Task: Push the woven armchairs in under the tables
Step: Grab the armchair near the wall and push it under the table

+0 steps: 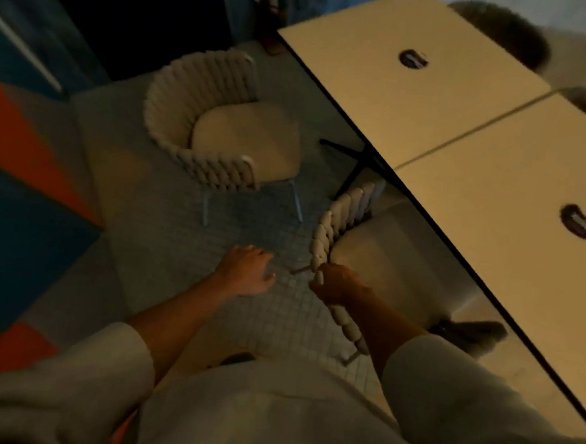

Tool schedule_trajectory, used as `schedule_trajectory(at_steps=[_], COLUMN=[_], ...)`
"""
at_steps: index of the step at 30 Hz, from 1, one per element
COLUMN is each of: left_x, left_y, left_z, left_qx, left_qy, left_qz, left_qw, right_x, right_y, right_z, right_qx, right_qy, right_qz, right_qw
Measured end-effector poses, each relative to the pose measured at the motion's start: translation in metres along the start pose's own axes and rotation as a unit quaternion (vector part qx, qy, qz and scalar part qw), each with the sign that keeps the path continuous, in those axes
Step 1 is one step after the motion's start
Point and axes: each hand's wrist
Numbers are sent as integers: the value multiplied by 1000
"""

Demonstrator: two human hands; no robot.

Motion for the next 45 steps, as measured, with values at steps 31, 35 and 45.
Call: schedule_trajectory(at_steps=[31,35,45], left_x=[509,561,651], left_y=[27,69,186], left_z=[-80,-114,-128], left_qx=[-67,-63,17], left_qy=[-58,-53,-145], left_qz=[-239,-199,-198], left_qw=[967,977,969], right_x=[409,443,475], right_y=[296,330,475], right_z=[-136,-155,-219], right_qx=[-90,-92,1], right_qy=[-137,-123,-141], right_qz=[-127,-97,-99], right_qw=[978,983,985])
Point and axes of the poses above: each hand's wrist, its own y-axis towards the middle knuckle, its own z-axis out of the palm, x = y × z, and after that the axes turned 12 degrees about -z, right-handed
